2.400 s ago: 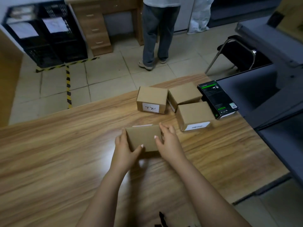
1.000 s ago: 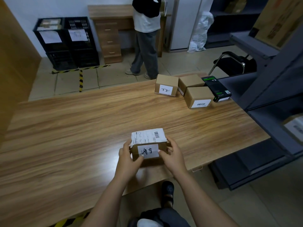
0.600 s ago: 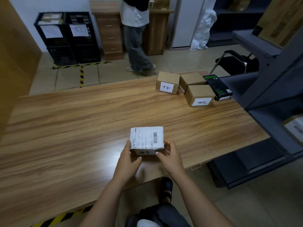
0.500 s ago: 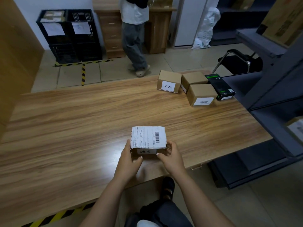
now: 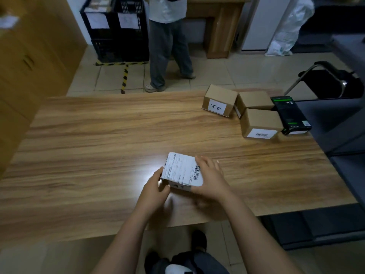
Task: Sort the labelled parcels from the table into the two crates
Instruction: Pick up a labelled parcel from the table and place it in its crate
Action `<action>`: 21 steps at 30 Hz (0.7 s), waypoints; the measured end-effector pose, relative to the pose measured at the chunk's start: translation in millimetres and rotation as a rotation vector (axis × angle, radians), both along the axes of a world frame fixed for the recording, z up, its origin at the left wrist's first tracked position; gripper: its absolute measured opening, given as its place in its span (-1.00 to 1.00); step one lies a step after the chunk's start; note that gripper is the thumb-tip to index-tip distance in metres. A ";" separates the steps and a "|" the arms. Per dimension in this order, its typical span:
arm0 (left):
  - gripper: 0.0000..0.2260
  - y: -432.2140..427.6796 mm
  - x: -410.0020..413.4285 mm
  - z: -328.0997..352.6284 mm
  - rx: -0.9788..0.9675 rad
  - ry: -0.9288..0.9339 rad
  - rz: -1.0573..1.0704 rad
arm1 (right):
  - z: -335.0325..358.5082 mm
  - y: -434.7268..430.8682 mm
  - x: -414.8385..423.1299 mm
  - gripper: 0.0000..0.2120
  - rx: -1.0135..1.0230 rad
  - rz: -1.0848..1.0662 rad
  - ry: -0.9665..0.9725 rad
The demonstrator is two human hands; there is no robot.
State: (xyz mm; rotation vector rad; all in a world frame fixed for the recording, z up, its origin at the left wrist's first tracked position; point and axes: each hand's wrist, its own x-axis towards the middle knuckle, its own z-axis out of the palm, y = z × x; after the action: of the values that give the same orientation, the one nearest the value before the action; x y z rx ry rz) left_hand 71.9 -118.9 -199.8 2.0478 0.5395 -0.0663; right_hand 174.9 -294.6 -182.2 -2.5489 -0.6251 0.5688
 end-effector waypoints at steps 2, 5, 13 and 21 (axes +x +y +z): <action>-0.49 -4.5 4.9 -0.7 0.037 0.018 0.038 | -0.7 -4.3 6.4 0.09 0.037 -0.053 -0.029; -0.45 -7.0 10.6 -0.9 0.152 0.064 0.094 | -5.0 -6.6 18.0 -0.01 0.040 -0.164 -0.090; -0.50 -11.6 28.2 14.5 0.451 0.013 0.019 | -10.9 3.5 24.6 -0.07 0.002 -0.236 -0.143; -0.49 -8.1 58.5 28.1 0.589 -0.060 -0.125 | -3.8 -0.6 32.8 -0.15 0.021 -0.407 -0.199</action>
State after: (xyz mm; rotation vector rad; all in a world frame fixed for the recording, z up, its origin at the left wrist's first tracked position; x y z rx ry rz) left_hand 130.4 -127.0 -171.7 2.6476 0.4231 0.0911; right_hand 207.7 -295.1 -186.0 -2.6275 -0.1605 0.1686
